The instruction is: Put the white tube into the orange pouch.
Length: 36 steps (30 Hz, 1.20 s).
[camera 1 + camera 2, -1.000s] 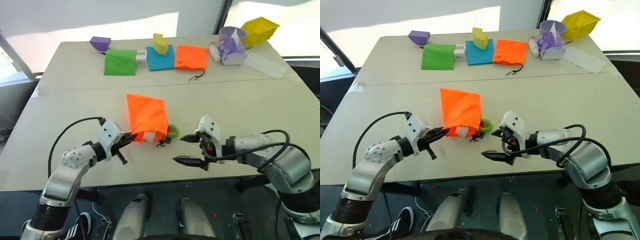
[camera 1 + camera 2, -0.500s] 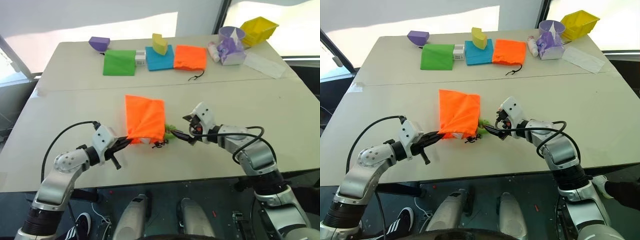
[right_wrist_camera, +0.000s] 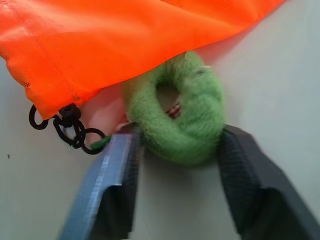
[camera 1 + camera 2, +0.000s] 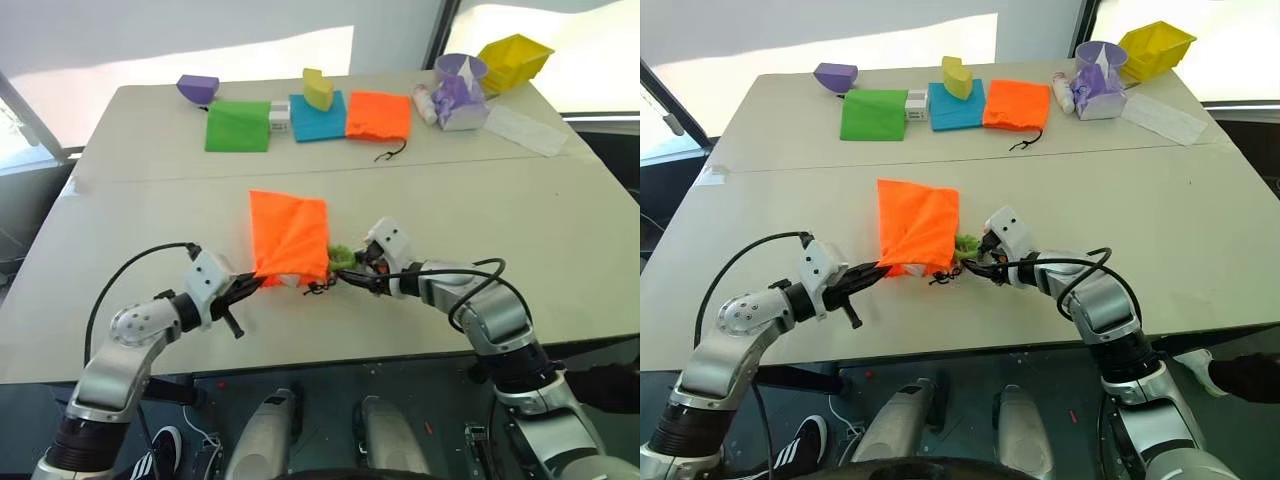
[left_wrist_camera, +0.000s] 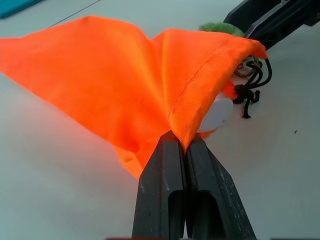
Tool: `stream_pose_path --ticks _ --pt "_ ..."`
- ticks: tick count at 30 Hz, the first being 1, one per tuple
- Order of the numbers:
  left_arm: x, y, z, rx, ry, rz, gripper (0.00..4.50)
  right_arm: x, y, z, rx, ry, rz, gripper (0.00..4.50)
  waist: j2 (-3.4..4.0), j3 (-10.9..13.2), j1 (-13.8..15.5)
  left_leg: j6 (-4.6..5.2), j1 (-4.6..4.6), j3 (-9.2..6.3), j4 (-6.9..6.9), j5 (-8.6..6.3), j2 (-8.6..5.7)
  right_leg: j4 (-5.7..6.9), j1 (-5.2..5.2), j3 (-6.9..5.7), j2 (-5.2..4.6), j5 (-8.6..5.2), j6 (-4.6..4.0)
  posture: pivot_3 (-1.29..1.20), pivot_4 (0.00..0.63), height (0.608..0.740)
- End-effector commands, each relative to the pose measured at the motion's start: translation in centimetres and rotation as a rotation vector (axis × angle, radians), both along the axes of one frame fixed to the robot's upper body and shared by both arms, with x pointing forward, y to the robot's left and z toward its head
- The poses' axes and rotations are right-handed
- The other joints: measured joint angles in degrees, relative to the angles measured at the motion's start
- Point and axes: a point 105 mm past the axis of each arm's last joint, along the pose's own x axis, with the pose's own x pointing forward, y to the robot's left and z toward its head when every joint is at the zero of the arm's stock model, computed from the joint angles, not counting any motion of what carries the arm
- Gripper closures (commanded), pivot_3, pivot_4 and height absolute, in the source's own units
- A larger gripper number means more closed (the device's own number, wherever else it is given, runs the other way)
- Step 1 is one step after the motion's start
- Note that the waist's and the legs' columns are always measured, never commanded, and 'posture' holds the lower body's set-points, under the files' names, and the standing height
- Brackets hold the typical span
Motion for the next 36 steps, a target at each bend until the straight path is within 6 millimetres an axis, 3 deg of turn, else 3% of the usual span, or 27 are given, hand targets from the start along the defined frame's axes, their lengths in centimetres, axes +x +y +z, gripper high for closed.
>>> stream_pose_path --ticks 1,2,11,15,18,21,26,31,33,34,36 --pt "-0.1 -0.2 0.8 -0.004 -0.035 -0.006 4.50 0.1 0.4 1.4 0.025 -0.059 0.023 4.03 0.00 0.00 0.03 0.00 0.00 0.00 0.00 0.00 0.00 0.00 -0.01 0.00 0.00 0.00 0.00 0.00 0.150 0.740" --pt "-0.1 -0.2 0.8 -0.001 -0.036 -0.008 4.50 -0.1 0.6 1.7 0.048 -0.058 0.036 4.47 0.00 0.00 0.04 0.00 0.00 0.00 0.00 0.00 0.00 0.00 0.00 0.00 0.01 0.00 0.00 0.00 0.150 0.740" --pt "-0.2 -0.2 0.6 0.004 -0.037 -0.001 4.50 -0.7 -1.1 3.2 0.140 -0.045 0.019 4.47 0.00 0.00 0.10 0.00 0.00 0.00 0.04 0.00 0.00 0.01 0.02 0.00 0.00 0.01 0.01 0.00 0.150 0.740" --pt "-0.1 0.1 0.7 -0.001 -0.030 0.012 4.50 -2.9 -2.8 4.2 0.158 -0.027 0.065 4.47 0.00 0.00 0.22 0.00 -0.03 0.01 0.05 0.00 0.00 0.00 0.06 0.00 -0.01 0.01 0.01 0.00 0.150 0.740" --pt "-0.1 0.0 0.7 -0.015 -0.020 0.003 4.50 -6.2 -3.3 3.8 0.124 0.057 0.186 4.47 0.00 0.00 0.24 0.01 -0.06 0.02 0.09 0.00 0.00 0.00 0.19 0.01 -0.02 0.00 0.01 0.00 0.150 0.740" --pt "-0.3 -0.3 0.7 -0.018 -0.014 -0.021 4.50 -7.3 -3.9 4.1 0.112 0.082 0.232 4.47 -0.01 0.00 -0.17 0.00 -0.04 0.02 0.09 0.00 0.02 -0.01 0.25 0.00 -0.02 -0.01 0.00 0.00 0.150 0.740" --pt "-0.5 -0.3 0.6 -0.026 0.011 -0.031 4.50 -7.0 -5.2 4.7 0.098 0.083 0.221 4.47 -0.02 0.00 -0.02 -0.01 -0.01 0.04 0.11 -0.01 0.05 -0.01 0.29 -0.07 -0.15 0.03 -0.03 0.00 0.150 0.740" --pt "-0.8 0.0 1.0 -0.070 0.046 -0.048 4.50 -8.4 -6.0 5.2 0.105 0.136 0.283 4.47 -0.02 0.00 0.25 0.00 -0.07 0.08 0.12 -0.02 0.02 -0.08 0.25 -0.09 -0.22 0.02 -0.03 0.00 0.150 0.740" --pt "-1.0 0.1 1.0 -0.118 0.092 -0.056 4.50 -7.7 -6.1 5.5 0.115 0.112 0.254 4.47 -0.02 -0.01 0.19 0.01 -0.08 0.08 0.12 -0.01 0.02 -0.14 0.27 -0.12 -0.22 0.02 -0.02 0.00 0.150 0.740" --pt "-1.3 -0.1 1.3 -0.142 0.098 -0.086 3.93 -7.4 -6.1 5.5 0.113 0.103 0.247 4.50 -0.02 -0.01 0.14 0.01 -0.09 0.08 0.11 -0.01 0.03 -0.16 0.27 -0.12 -0.22 0.02 -0.02 0.00 0.150 0.740" --pt "-1.4 -0.2 1.7 -0.129 0.072 -0.097 3.23 -7.2 -5.9 5.6 0.109 0.083 0.249 4.50 -0.02 -0.01 0.02 0.01 -0.08 0.08 0.11 -0.02 0.02 -0.17 0.27 -0.12 -0.22 0.01 -0.02 0.00 0.150 0.740"
